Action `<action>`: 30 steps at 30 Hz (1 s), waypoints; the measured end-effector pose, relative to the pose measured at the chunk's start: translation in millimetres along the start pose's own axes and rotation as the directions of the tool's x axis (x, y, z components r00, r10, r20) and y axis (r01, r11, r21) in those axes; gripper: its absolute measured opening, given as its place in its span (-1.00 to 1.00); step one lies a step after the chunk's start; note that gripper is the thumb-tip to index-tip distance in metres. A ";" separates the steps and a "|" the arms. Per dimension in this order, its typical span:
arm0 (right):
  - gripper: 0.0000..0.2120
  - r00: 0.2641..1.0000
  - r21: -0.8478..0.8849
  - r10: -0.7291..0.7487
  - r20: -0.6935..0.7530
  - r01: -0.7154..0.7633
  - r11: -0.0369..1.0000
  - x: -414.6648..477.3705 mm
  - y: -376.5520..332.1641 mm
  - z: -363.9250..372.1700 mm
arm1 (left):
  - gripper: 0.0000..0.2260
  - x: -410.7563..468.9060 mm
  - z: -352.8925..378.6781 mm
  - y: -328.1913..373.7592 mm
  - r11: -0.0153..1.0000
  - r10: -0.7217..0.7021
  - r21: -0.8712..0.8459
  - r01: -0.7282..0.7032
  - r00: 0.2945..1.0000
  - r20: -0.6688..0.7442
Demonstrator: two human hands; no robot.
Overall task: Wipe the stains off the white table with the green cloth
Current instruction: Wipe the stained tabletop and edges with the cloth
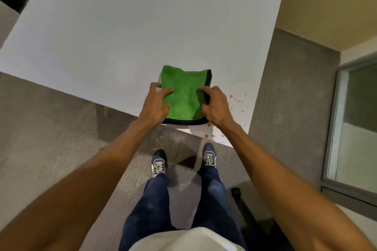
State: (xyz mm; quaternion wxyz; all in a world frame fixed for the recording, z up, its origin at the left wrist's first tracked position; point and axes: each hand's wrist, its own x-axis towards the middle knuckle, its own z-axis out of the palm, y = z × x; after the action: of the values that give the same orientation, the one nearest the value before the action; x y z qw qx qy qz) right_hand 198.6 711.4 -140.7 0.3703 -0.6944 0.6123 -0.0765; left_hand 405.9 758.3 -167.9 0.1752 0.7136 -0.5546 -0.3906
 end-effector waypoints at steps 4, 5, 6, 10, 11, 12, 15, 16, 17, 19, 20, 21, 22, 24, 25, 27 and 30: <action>-0.41 0.985 0.018 0.140 -0.102 -0.139 0.990 -24.2 7.2 22.9 | -0.43 -5.7 0.1 -11.5 0.996 0.070 0.044 -0.077 0.987 0.144; -0.41 0.977 0.007 0.179 -0.113 -0.179 0.984 -29.7 10.5 26.5 | -0.40 -7.7 1.0 -13.4 0.993 0.083 0.073 -0.096 0.982 0.170; -0.41 0.968 -0.031 0.215 -0.127 -0.221 0.975 -34.9 13.4 29.8 | -0.37 -8.4 1.8 -15.2 0.988 0.086 0.107 -0.107 0.979 0.186; -0.39 0.957 -0.330 0.176 -0.229 -0.247 0.911 -49.8 15.3 46.9 | -0.36 2.5 4.5 -23.3 0.948 0.137 0.260 -0.186 0.971 0.196; -0.39 0.963 -0.351 0.135 -0.231 -0.212 0.912 -49.9 13.5 53.0 | -0.38 7.0 5.8 -26.0 0.925 0.178 0.300 -0.234 0.963 0.204; -0.38 0.971 -0.361 0.097 -0.220 -0.173 0.917 -49.1 11.0 60.1 | -0.40 10.8 6.7 -28.9 0.899 0.213 0.337 -0.278 0.953 0.217; -0.34 0.990 -0.391 0.021 -0.139 -0.074 0.918 -39.3 3.6 88.3 | -0.44 19.6 8.0 -38.2 0.842 0.275 0.412 -0.349 0.934 0.230; -0.32 0.993 -0.411 0.007 -0.119 -0.056 0.910 -34.6 1.7 98.3 | -0.45 22.3 8.0 -41.8 0.823 0.294 0.435 -0.366 0.929 0.224; -0.31 0.993 -0.434 -0.004 -0.117 -0.047 0.900 -28.7 0.3 107.7 | -0.46 25.6 7.9 -45.8 0.808 0.310 0.454 -0.375 0.926 0.214; -0.26 0.989 -0.453 -0.009 -0.148 -0.059 0.889 -16.2 -3.1 122.9 | -0.47 34.1 5.5 -55.7 0.794 0.324 0.481 -0.373 0.928 0.184; -0.22 0.986 -0.444 -0.005 -0.165 -0.070 0.893 -9.9 -4.3 128.9 | -0.48 38.7 3.4 -61.5 0.789 0.324 0.498 -0.361 0.932 0.162; -0.19 0.984 -0.434 -0.003 -0.180 -0.077 0.898 -3.5 -4.4 133.8 | -0.48 43.4 1.3 -67.3 0.784 0.317 0.520 -0.340 0.939 0.135; -0.17 0.981 -0.432 -0.004 -0.194 -0.082 0.898 1.2 -3.7 137.8 | -0.48 47.4 -0.4 -72.9 0.775 0.308 0.546 -0.317 0.945 0.111; -0.19 0.974 -0.450 -0.019 -0.226 -0.087 0.889 8.9 -1.3 142.8 | -0.47 54.9 -1.0 -81.3 0.748 0.303 0.596 -0.291 0.949 0.084; -0.22 0.971 -0.458 -0.026 -0.238 -0.089 0.884 12.3 0.2 143.7 | -0.47 57.9 0.4 -83.6 0.738 0.307 0.609 -0.289 0.948 0.078; -0.30 0.967 -0.475 -0.048 -0.251 -0.080 0.876 15.7 2.7 141.9 | -0.47 61.0 3.0 -83.2 0.721 0.331 0.626 -0.297 0.941 0.065; -0.38 0.964 -0.513 -0.070 -0.256 -0.074 0.855 32.7 10.3 130.7 | -0.46 71.2 7.2 -80.3 0.718 0.344 0.632 -0.293 0.938 0.045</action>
State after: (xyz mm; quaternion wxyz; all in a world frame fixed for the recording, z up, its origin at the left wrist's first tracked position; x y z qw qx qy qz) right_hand 271.3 736.9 -251.6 0.0846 -0.7509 0.6549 -0.0009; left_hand 458.7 719.5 -253.2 0.0120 0.6388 -0.7600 -0.1193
